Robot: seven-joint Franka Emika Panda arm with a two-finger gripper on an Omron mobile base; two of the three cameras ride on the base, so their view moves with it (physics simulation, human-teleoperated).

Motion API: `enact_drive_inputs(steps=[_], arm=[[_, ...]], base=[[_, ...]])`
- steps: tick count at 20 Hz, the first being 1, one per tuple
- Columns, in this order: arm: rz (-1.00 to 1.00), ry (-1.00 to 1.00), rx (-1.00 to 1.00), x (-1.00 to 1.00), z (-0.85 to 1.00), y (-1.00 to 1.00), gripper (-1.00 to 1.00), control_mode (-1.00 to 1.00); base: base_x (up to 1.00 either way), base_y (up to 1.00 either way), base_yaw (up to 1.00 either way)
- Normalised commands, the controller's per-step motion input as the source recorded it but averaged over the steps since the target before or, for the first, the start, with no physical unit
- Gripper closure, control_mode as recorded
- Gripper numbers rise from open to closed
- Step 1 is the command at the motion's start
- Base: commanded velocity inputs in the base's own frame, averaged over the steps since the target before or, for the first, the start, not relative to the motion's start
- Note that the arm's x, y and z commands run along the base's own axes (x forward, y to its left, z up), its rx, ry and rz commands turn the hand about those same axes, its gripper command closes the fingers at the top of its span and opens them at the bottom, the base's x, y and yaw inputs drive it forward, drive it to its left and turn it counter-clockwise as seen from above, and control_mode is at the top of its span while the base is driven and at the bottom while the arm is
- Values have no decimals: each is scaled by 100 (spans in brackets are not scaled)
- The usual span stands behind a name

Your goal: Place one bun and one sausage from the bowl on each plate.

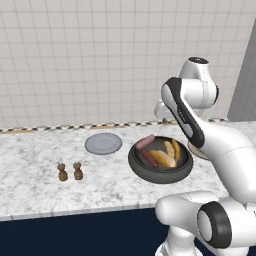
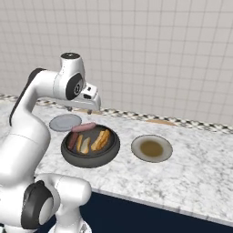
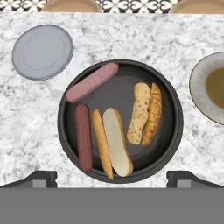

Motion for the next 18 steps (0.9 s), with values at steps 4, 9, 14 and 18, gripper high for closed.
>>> enact_drive_inputs(steps=[4,9,14,18], arm=[[3,0,0,18,-9,-3,-100,-100],[2,16,0,17,-41,-38,-100,-100],[3,13,-1,-17,-70,-11,-100,-100],[5,10,-2,-1,-68,19,-100,-100]], base=[[8,0,1],[0,0,0],[0,0,0],[0,0,0]])
